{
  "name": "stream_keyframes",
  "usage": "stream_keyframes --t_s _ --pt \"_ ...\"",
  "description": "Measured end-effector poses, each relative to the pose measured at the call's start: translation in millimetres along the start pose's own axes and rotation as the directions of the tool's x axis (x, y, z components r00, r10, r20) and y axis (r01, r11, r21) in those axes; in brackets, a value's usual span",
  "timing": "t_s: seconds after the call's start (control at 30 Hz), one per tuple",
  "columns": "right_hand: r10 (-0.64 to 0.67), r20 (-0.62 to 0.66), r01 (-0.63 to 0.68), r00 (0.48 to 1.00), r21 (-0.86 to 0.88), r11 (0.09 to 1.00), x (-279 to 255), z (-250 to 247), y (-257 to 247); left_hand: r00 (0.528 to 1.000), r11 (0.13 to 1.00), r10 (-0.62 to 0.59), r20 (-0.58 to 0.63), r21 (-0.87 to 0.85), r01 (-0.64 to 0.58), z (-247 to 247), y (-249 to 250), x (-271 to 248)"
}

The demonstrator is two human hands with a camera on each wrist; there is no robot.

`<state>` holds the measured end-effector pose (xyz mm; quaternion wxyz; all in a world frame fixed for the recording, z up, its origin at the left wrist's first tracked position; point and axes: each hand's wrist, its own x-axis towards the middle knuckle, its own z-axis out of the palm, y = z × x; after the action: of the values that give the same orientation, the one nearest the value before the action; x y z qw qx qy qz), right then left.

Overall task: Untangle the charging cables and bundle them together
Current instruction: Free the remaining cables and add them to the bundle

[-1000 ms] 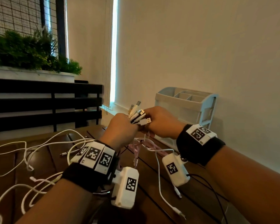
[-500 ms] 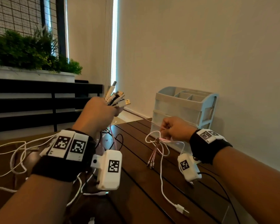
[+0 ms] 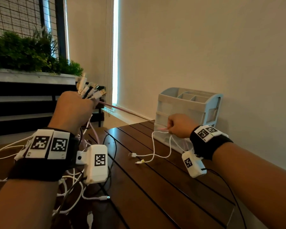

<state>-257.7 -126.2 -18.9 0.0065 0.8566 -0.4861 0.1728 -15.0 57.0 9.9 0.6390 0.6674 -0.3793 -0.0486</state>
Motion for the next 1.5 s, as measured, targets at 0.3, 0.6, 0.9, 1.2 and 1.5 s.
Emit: stream_keyframes --t_s 0.3,0.6,0.9,1.2,1.5 --pt "0.257 0.220 -0.293 0.941 0.152 0.944 -1 -6 -14 1.000 0.999 0.005 -0.018 0.046 -0.004 -1 0 3" --pt "0.259 0.222 -0.294 0.940 0.140 0.946 -5 1 -9 0.999 1.000 -0.019 -0.029 0.012 0.020 -11 4 3" --pt "0.203 0.275 -0.295 0.940 0.352 0.889 -16 4 -14 0.998 0.999 -0.020 -0.055 0.028 0.021 -13 3 3" --pt "0.237 0.336 -0.393 0.911 0.537 0.747 -21 14 8 0.988 0.996 -0.052 -0.148 -0.085 0.040 -27 3 9" --pt "-0.005 0.261 -0.045 0.965 0.186 0.981 -24 11 -12 0.983 0.965 0.011 -0.186 0.260 0.038 -22 -17 20"
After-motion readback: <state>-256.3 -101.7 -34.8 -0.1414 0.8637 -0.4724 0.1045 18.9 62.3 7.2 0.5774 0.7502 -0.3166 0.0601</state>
